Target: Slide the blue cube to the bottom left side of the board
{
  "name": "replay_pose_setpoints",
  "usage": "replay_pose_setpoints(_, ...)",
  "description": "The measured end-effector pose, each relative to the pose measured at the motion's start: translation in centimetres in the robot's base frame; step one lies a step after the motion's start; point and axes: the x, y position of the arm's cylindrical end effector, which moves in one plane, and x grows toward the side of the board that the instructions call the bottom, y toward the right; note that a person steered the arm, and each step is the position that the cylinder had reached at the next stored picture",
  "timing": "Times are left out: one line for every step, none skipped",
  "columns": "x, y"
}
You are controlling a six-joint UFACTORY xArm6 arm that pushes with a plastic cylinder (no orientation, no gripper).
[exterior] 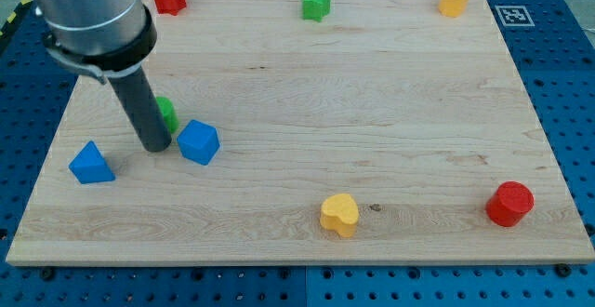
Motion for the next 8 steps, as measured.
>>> replay_pose_setpoints(-1.8,0.0)
replay_pose_setpoints(-3.9,0.0)
replay_pose_setpoints(-4.6,1.4)
replay_pose_setpoints(-3.5,5.0)
replay_pose_setpoints(-1.4,5.4)
replay_pose_setpoints(0.2,4.8)
replay_pose_setpoints(1.4,4.7)
replay_pose_setpoints(2.5,6.9)
